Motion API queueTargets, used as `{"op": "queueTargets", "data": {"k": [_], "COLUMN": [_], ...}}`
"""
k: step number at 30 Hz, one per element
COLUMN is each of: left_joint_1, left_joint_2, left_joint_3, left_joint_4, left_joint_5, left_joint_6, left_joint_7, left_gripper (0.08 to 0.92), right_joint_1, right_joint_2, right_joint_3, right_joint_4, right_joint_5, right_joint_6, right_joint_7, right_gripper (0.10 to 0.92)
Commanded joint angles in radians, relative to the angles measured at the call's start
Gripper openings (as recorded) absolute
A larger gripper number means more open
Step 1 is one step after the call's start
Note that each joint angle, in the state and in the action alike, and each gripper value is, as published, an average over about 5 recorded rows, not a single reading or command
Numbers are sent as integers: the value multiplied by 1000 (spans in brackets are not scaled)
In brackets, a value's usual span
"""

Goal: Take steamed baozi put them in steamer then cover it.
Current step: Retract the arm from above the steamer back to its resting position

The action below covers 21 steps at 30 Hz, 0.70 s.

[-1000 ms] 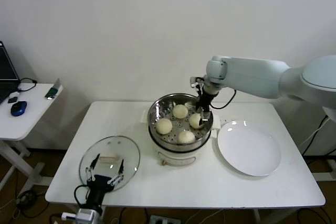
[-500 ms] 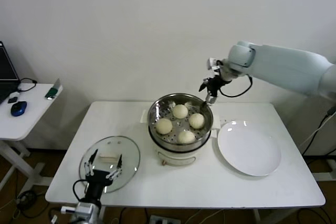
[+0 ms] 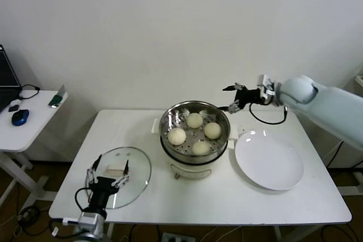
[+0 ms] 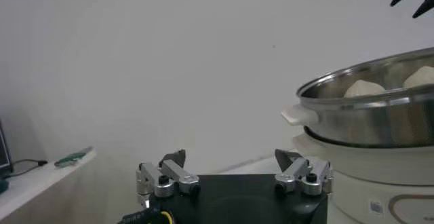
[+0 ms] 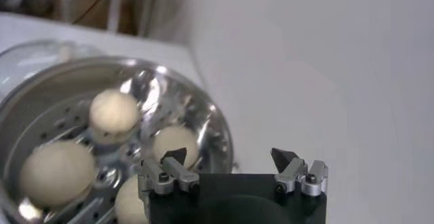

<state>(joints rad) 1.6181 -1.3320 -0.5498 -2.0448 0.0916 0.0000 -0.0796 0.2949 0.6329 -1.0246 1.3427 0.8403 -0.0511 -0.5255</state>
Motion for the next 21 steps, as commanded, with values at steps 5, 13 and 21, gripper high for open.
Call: {"op": "queueTargets", "data": {"k": [5,13,21], "left_joint_1": [-11,-13,-12], "left_joint_2": [1,13,94], "left_joint_3": [-16,-36,-33], "left_joint_4": [-14,-12,15], "left_joint_5": [78,355,782], "left_joint_6": [30,84,162], "left_joint_7": [-4,-27,-20], "left_gripper": [823,823,823], "right_joint_1": [-1020,-1373,-1572], "right_joint_2": [-105,139,367], "right_joint_3": [1094,1471,1674], "right_joint_4": [250,342,414], "right_joint_5": [-117,-215,-236], "right_joint_6": [142,136,118], "right_joint_7": [259,305,314], "right_gripper": [823,823,823]}}
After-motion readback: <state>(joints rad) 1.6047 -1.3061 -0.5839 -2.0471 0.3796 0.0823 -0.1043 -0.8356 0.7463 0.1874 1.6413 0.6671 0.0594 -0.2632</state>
